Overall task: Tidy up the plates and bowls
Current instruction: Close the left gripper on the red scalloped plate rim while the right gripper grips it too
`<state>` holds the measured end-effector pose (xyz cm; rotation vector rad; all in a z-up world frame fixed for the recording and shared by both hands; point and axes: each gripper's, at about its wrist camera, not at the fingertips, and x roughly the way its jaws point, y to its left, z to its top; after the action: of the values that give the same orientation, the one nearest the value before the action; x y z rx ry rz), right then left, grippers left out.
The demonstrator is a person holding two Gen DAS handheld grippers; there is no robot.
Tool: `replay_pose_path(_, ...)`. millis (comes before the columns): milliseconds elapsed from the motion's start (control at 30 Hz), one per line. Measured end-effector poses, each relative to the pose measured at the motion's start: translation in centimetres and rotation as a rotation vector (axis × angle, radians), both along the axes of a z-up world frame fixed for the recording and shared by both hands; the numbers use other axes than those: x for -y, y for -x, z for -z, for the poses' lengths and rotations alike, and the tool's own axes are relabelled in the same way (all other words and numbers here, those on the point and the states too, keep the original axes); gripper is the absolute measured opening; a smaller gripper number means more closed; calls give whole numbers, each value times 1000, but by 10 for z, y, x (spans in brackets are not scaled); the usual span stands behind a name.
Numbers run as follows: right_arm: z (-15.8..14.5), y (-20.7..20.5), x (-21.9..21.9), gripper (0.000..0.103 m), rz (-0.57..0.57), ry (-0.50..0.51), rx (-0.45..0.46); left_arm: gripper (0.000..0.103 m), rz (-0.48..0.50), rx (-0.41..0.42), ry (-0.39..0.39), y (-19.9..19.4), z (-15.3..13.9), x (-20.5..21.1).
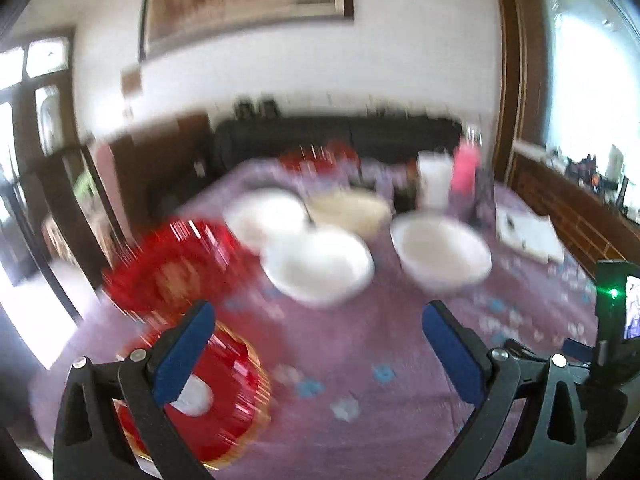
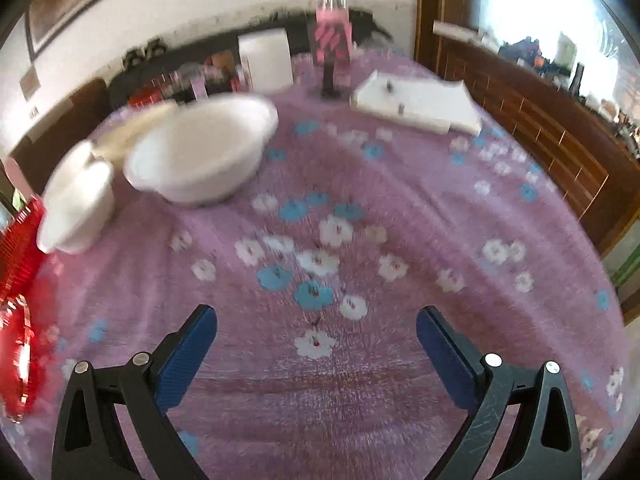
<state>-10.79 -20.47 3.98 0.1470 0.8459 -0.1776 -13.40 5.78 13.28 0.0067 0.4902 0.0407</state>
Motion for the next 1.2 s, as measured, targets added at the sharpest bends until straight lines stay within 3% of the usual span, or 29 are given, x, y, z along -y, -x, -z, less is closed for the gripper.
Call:
replay_pose_path(100, -39, 12, -12, 101, -22, 33, 106, 103, 17, 77, 27, 9, -34, -16)
replay_pose_path(200, -83, 23, -25, 101, -42, 42, 224, 103, 64, 99, 104, 15, -71, -45)
replay_pose_path(267, -110, 29, -33, 101, -56, 20, 284, 103, 77, 123, 113, 18, -91, -58)
replay_pose_path(433, -176, 43, -52, 101, -97, -12, 395, 103, 41, 242, 16, 30, -149, -88)
replay_pose_path(633, -219, 39, -84, 101, -163, -18, 415, 103, 40, 268, -45, 41, -189, -111)
replay_pose_path(767, -208, 34, -105, 101, -213, -55, 393, 103, 42, 267, 2, 53, -189, -126)
replay_pose_path(867, -180, 25, -123, 101, -265, -70, 337, 103, 48, 230, 32, 58, -171, -140)
replay_pose_path(1067, -104, 15, -172, 97, -437, -125, 207, 103, -20, 86, -11, 53, -102, -169)
replay_pose_path(1133, -81, 9, -189, 81, -485, -144, 150, 103, -51, -13, -10, 41, -71, -180)
replay_pose_path(1200, -56, 1, -204, 77, -529, -193, 68, 103, -56, -99, 47, 30, -46, -194)
